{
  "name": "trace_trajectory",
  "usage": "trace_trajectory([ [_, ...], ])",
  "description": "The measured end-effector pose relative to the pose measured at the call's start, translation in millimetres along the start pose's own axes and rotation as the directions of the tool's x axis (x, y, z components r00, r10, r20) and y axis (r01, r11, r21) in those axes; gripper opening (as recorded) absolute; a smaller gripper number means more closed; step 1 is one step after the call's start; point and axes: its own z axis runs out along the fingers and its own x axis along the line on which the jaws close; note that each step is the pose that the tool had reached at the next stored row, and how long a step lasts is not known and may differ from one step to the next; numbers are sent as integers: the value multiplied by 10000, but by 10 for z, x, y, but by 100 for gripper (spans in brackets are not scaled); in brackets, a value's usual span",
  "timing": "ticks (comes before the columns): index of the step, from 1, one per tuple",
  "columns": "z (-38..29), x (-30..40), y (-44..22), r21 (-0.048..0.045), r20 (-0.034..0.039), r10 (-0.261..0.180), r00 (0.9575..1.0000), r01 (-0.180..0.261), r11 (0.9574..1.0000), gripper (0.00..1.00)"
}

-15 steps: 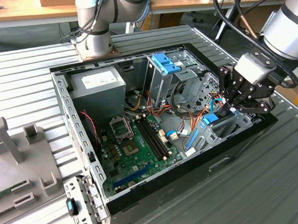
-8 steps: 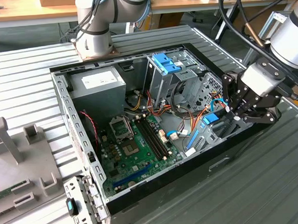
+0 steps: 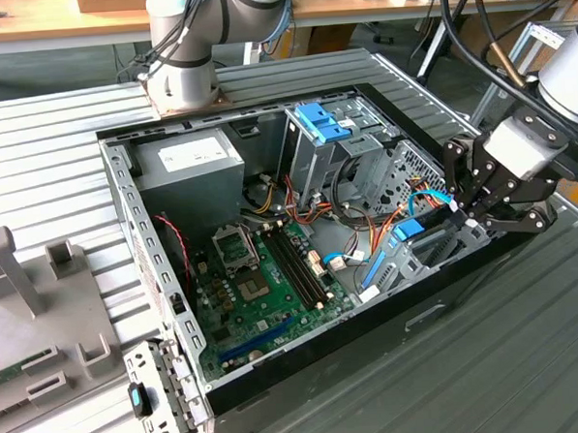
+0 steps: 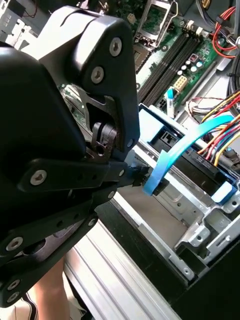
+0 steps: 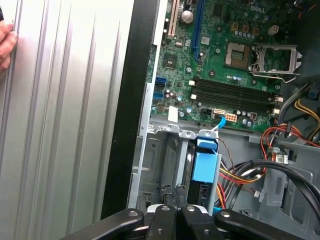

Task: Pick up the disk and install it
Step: 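Insert the second disk wire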

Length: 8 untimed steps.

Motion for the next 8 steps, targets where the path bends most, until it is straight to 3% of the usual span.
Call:
trace_trajectory([
  [3,1,93,19,-1,-3,-11,10000,11,10000,11],
  [8,2,158,34,-2,-3,-27,10000,27,10000,11],
])
